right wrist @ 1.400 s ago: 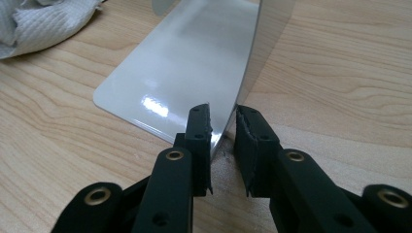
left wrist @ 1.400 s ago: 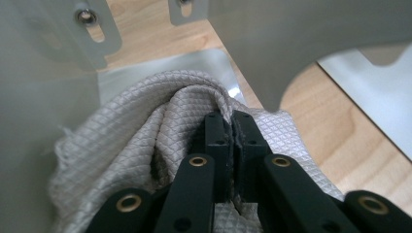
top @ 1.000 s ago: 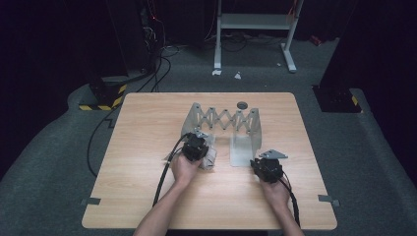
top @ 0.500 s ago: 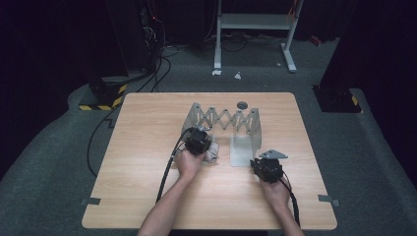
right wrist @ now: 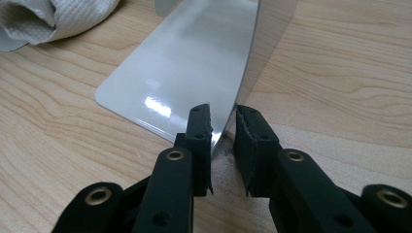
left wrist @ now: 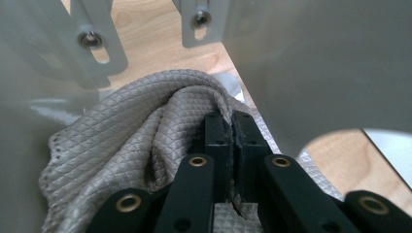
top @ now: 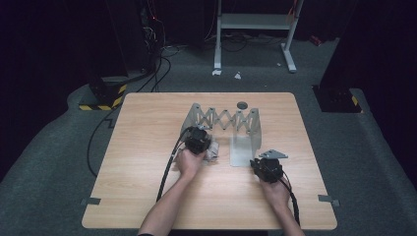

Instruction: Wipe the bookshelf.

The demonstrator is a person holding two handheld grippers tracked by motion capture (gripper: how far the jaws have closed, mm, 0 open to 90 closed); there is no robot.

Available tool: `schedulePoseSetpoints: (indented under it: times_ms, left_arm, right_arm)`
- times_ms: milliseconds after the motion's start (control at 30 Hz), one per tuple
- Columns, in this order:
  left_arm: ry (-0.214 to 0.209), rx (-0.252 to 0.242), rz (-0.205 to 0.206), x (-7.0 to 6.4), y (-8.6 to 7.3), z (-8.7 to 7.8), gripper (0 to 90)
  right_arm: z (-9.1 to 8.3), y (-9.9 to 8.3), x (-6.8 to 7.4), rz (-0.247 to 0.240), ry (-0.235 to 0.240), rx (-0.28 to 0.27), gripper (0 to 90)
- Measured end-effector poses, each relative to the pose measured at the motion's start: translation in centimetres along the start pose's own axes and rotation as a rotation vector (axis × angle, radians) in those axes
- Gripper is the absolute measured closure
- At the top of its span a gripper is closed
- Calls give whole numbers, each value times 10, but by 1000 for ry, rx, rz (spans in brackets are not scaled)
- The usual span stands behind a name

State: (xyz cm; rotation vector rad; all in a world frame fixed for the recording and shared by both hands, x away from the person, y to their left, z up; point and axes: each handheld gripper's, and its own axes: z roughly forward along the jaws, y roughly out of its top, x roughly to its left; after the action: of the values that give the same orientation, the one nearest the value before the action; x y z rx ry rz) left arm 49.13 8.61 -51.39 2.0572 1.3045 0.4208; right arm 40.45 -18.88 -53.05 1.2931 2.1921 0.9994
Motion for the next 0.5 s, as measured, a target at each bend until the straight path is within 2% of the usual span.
schedulePoseSetpoints:
  times_ms: [133, 233, 333, 500]
  left_arm:
    - [-1, 9, 15, 1, 1, 1, 863]
    - [-8, 20, 6, 2, -1, -2, 864]
    - [-12, 24, 28, 0, -9, -9, 864]
    - [-12, 23, 43, -1, -22, -20, 864]
  right_arm:
    - [0, 0, 0, 0, 2, 0, 766]
    - [0, 0, 0, -1, 2, 0, 766]
    - [0, 0, 0, -1, 4, 0, 767]
    - [0, 0, 0, -2, 7, 0, 767]
